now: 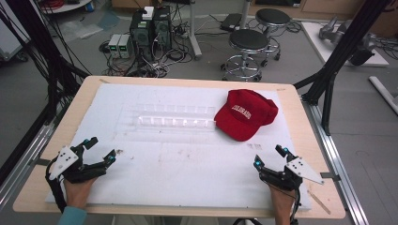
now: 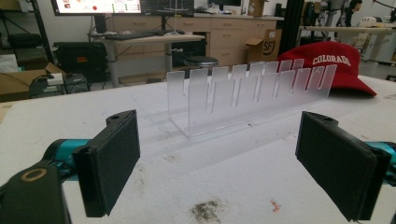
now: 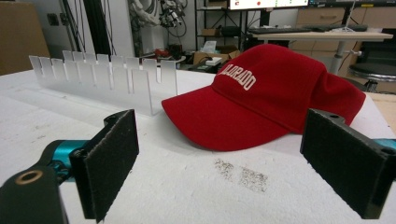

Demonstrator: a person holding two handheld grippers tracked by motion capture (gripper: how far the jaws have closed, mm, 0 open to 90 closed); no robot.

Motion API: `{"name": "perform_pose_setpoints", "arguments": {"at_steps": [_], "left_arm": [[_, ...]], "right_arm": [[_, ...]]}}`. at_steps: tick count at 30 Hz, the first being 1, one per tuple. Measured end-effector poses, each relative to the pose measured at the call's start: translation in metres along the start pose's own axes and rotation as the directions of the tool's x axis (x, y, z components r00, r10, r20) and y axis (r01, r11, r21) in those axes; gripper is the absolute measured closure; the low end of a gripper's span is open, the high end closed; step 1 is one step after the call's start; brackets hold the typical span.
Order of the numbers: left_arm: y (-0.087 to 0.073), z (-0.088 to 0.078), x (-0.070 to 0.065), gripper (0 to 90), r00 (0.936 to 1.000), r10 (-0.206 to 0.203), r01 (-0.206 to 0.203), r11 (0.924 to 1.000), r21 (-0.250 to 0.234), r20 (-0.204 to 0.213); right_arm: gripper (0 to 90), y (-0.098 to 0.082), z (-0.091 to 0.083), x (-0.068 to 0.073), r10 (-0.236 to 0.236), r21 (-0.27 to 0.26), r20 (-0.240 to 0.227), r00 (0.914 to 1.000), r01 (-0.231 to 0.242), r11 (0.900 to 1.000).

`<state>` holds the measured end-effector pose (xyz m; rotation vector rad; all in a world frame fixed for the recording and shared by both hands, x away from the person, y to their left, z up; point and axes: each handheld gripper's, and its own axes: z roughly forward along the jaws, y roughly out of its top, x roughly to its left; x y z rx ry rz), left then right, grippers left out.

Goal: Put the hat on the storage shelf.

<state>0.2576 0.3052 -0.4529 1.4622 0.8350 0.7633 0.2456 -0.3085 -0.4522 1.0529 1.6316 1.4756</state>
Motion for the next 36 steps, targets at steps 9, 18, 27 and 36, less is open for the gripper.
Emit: {"name": "perform_pose_setpoints", "arguments": {"at_steps": [9, 18, 27, 36], "left_arm": [[0.0000, 0.0001, 0.0001, 14.1, 1.0000, 0.000, 0.000, 1.0000, 0.002, 0.000], [-0.0003, -0.0007, -0.0003, 14.1, 1.0000, -0.001, 0.001, 0.9999, -0.010, 0.000], [-0.0004, -0.0009, -0.0002, 14.1, 1.0000, 0.001, -0.001, 0.9999, -0.015, 0.004], [-0.0004, -0.0011, -0.0005, 14.1, 1.0000, 0.001, -0.001, 0.9999, -0.017, 0.004]], "right_arm": [[10.3, -0.0001, -0.0005, 0.0003, 0.004, -0.001, 0.000, 1.0000, -0.004, 1.000], [10.3, 0.0004, 0.0003, -0.0001, 0.006, 0.007, 0.003, 1.0000, -0.006, 1.000], [10.3, 0.0010, 0.0013, -0.0007, 0.023, 0.018, 0.010, 0.9997, -0.023, 1.000], [10.3, 0.0043, 0.0064, -0.0039, 0.042, 0.066, 0.008, 0.9991, -0.042, 0.997]]}}
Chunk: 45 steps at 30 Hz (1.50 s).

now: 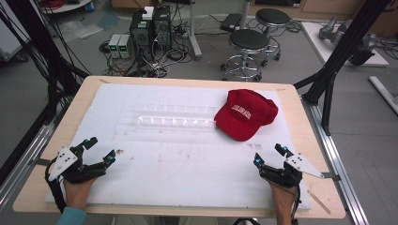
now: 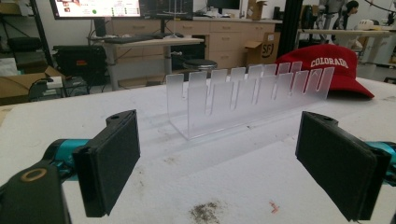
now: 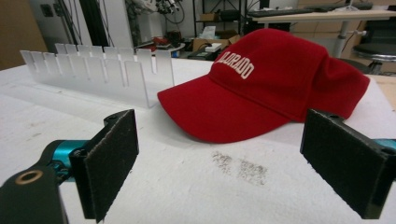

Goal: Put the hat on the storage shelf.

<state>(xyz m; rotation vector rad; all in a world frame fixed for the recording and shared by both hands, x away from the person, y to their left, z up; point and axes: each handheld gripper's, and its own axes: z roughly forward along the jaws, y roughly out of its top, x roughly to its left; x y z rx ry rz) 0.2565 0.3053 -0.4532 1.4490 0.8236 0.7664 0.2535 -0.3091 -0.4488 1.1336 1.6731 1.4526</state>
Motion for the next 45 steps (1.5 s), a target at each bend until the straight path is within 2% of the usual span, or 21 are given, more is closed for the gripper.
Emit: {"name": "perform_pose_setpoints", "arguments": {"at_steps": [3, 9, 13, 15, 18, 20, 25, 30, 35, 38, 41, 42, 43, 44, 45], "left_arm": [[0.000, 0.000, 0.000, 14.1, 1.0000, 0.004, -0.004, 1.0000, 0.004, 0.000], [0.000, 0.000, 0.000, 14.1, 1.0000, 0.001, -0.001, 1.0000, 0.002, 0.000], [0.000, 0.000, 0.000, 14.1, 1.0000, 0.002, -0.002, 1.0000, 0.003, -0.001], [0.000, 0.000, 0.000, 14.1, 1.0000, 0.002, -0.002, 1.0000, 0.004, 0.000], [0.000, 0.000, 0.000, 14.1, 1.0000, 0.000, 0.000, 1.0000, 0.004, 0.000], [0.000, 0.000, 0.000, 14.1, 1.0000, 0.003, -0.003, 1.0000, 0.005, 0.000], [0.000, 0.000, 0.000, 14.1, 1.0000, 0.000, 0.000, 1.0000, 0.005, 0.001], [0.000, 0.000, 0.001, 14.1, 1.0000, -0.004, 0.004, 1.0000, 0.007, 0.003], [0.000, 0.001, 0.001, 14.1, 1.0000, -0.004, 0.004, 1.0000, 0.008, 0.003], [0.000, 0.001, 0.001, 14.1, 1.0000, -0.005, 0.005, 0.9999, 0.009, 0.003], [0.000, 0.001, 0.001, 14.1, 1.0000, -0.006, 0.006, 0.9999, 0.010, 0.003], [0.000, 0.001, 0.001, 14.1, 1.0000, -0.005, 0.005, 0.9999, 0.010, 0.003], [0.000, 0.001, 0.001, 14.1, 1.0000, -0.004, 0.004, 0.9999, 0.009, 0.003], [0.000, 0.001, 0.001, 14.1, 1.0000, -0.003, 0.003, 0.9999, 0.010, 0.004], [0.000, 0.001, 0.001, 14.1, 1.0000, -0.002, 0.002, 0.9999, 0.010, 0.003]], "right_arm": [[10.3, 0.008, 0.002, -0.003, 0.000, -0.005, 0.006, 1.0000, 0.000, 1.000], [10.3, 0.027, 0.006, -0.006, -0.008, 0.024, 0.007, 0.9999, 0.008, 1.000], [10.3, 0.051, 0.013, -0.008, -0.022, 0.031, 0.003, 0.9998, 0.021, 0.999], [10.3, 0.054, 0.014, -0.008, -0.027, 0.031, 0.002, 0.9996, 0.027, 0.999], [10.2, 0.070, 0.023, -0.008, -0.037, 0.046, -0.002, 0.9993, 0.037, 0.998], [10.3, 0.072, 0.024, -0.009, -0.041, 0.047, -0.003, 0.9992, 0.041, 0.998], [10.3, 0.091, 0.039, -0.015, -0.042, 0.075, -0.006, 0.9991, 0.042, 0.996], [10.3, 0.098, 0.048, -0.021, -0.042, 0.089, -0.012, 0.9990, 0.043, 0.995], [10.3, 0.106, 0.060, -0.029, -0.028, 0.129, -0.016, 0.9995, 0.030, 0.991], [10.3, 0.117, 0.072, -0.038, -0.037, 0.172, -0.031, 0.9989, 0.042, 0.984], [10.3, 0.122, 0.079, -0.043, -0.040, 0.190, -0.041, 0.9984, 0.047, 0.981], [10.3, 0.126, 0.087, -0.048, -0.044, 0.222, -0.049, 0.9978, 0.054, 0.973], [10.3, 0.126, 0.087, -0.048, -0.044, 0.222, -0.049, 0.9978, 0.054, 0.973], [10.3, 0.129, 0.094, -0.052, -0.053, 0.252, -0.054, 0.9971, 0.065, 0.966], [10.3, 0.130, 0.097, -0.055, -0.050, 0.265, -0.057, 0.9971, 0.063, 0.962]]}}
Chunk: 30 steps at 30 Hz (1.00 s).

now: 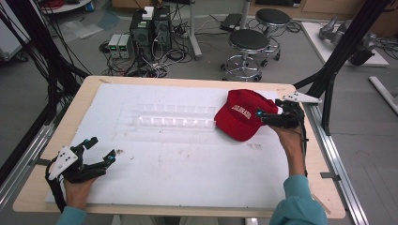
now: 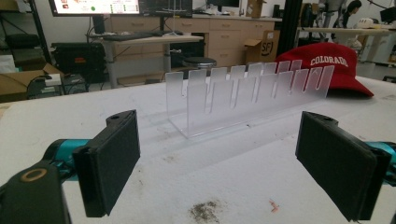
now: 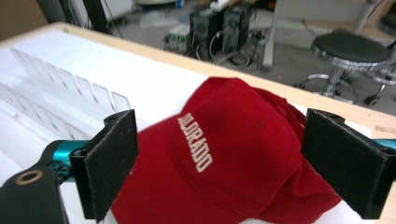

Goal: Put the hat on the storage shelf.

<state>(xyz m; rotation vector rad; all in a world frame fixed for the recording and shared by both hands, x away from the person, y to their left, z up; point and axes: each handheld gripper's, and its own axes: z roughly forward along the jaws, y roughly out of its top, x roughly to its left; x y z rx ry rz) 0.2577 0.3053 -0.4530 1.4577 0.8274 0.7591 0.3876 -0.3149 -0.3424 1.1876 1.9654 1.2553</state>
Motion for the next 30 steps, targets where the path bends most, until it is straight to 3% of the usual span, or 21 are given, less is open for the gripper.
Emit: {"name": "perform_pose_setpoints", "arguments": {"at_steps": [8, 13, 17, 20, 25, 30], "left_arm": [[0.000, -0.001, -0.001, 14.1, 1.0000, 0.008, -0.008, 0.9999, -0.006, 0.002], [0.000, -0.001, -0.001, 14.1, 0.9999, 0.013, -0.013, 0.9999, -0.008, 0.001], [0.000, -0.001, -0.001, 14.1, 0.9999, 0.014, -0.014, 0.9999, -0.006, 0.000], [0.000, -0.001, -0.001, 14.1, 0.9999, 0.015, -0.015, 0.9999, -0.008, 0.000], [0.000, -0.001, -0.002, 14.1, 0.9998, 0.021, -0.021, 0.9998, -0.006, 0.002], [0.000, -0.001, -0.002, 14.1, 0.9998, 0.021, -0.021, 0.9997, -0.011, 0.003]], "right_arm": [[10.3, 0.009, 0.017, -0.019, 0.014, 0.086, -0.009, 0.9999, -0.013, 0.996], [10.3, 0.011, 0.027, -0.028, 0.021, 0.156, 0.005, 0.9998, -0.022, 0.988], [10.3, 0.016, 0.032, -0.028, 0.003, 0.179, 0.005, 1.0000, -0.004, 0.984], [10.3, 0.014, 0.036, -0.031, 0.017, 0.179, 0.012, 0.9998, -0.018, 0.984], [10.4, 0.008, 0.047, -0.032, 0.016, 0.241, 0.021, 0.9997, -0.021, 0.970], [10.6, 0.001, 0.059, -0.035, 0.033, 0.307, 0.051, 0.9982, -0.047, 0.951]]}}
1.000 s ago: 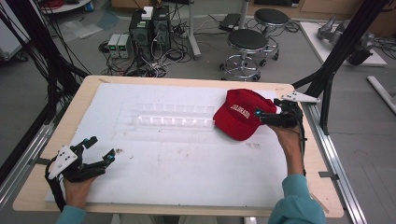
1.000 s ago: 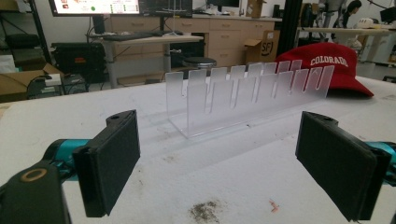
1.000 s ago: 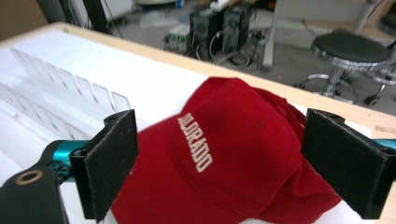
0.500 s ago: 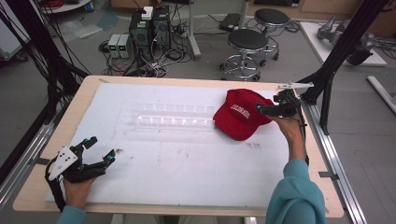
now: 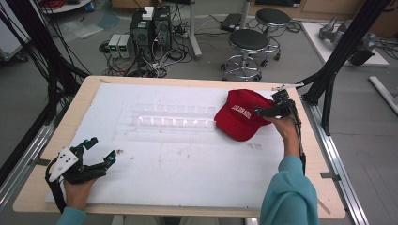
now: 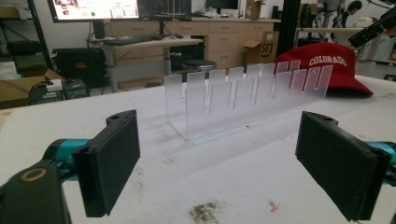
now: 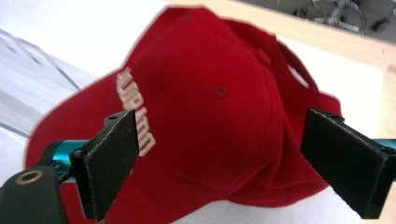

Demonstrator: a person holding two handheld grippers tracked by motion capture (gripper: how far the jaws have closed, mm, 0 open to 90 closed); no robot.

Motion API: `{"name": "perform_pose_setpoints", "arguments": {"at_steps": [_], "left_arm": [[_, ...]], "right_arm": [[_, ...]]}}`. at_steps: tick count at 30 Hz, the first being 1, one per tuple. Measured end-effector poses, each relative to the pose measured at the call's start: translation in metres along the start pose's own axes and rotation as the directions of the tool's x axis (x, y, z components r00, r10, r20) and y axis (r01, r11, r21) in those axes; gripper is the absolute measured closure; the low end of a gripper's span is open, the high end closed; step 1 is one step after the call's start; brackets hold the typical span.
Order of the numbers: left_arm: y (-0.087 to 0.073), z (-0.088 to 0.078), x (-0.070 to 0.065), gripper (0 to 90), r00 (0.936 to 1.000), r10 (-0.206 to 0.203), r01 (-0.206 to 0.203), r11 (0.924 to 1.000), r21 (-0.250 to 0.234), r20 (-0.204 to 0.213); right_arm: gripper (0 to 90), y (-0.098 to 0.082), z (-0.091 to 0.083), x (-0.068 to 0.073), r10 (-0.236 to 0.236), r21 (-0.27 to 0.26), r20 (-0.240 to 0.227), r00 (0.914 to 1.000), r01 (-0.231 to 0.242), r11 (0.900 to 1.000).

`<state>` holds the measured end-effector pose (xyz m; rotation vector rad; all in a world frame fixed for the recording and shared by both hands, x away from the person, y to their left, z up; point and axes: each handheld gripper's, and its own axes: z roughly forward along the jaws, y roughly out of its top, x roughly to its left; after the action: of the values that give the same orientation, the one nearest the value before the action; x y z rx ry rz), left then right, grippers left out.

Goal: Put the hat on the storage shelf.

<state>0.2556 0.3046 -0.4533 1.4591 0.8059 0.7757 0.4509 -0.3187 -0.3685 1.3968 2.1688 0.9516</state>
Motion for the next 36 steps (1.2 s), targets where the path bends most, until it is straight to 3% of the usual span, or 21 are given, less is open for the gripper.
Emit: {"name": "perform_pose_setpoints", "arguments": {"at_steps": [6, 10, 17, 21, 29, 36], "left_arm": [[0.000, 0.000, -0.001, 14.1, 1.0000, 0.002, -0.002, 1.0000, 0.000, -0.002], [0.000, 0.000, -0.001, 14.1, 1.0000, 0.002, -0.002, 1.0000, 0.001, -0.001], [0.000, 0.001, -0.001, 14.1, 1.0000, 0.000, 0.000, 1.0000, 0.002, 0.000], [0.000, 0.001, 0.000, 14.1, 1.0000, 0.000, 0.000, 1.0000, 0.003, 0.001], [0.000, 0.001, -0.001, 14.1, 1.0000, 0.000, 0.000, 1.0000, 0.004, 0.000], [0.000, 0.001, -0.001, 14.1, 1.0000, 0.001, -0.001, 1.0000, 0.001, -0.001]], "right_arm": [[21.4, -0.001, 0.004, -0.001, 0.011, 0.007, 0.021, 0.9997, -0.011, 1.000], [22.8, -0.002, 0.007, -0.003, 0.016, 0.029, 0.048, 0.9987, -0.018, 0.999], [32.7, -0.005, 0.016, -0.002, 0.027, 0.047, 0.042, 0.9988, -0.029, 0.998], [43.7, -0.006, 0.020, -0.001, 0.026, 0.060, 0.060, 0.9979, -0.029, 0.998], [78.4, -0.008, 0.017, 0.002, 0.017, 0.067, 0.089, 0.9959, -0.023, 0.997], [85.2, -0.006, 0.016, 0.010, 0.015, 0.066, 0.116, 0.9932, -0.023, 0.998]]}}
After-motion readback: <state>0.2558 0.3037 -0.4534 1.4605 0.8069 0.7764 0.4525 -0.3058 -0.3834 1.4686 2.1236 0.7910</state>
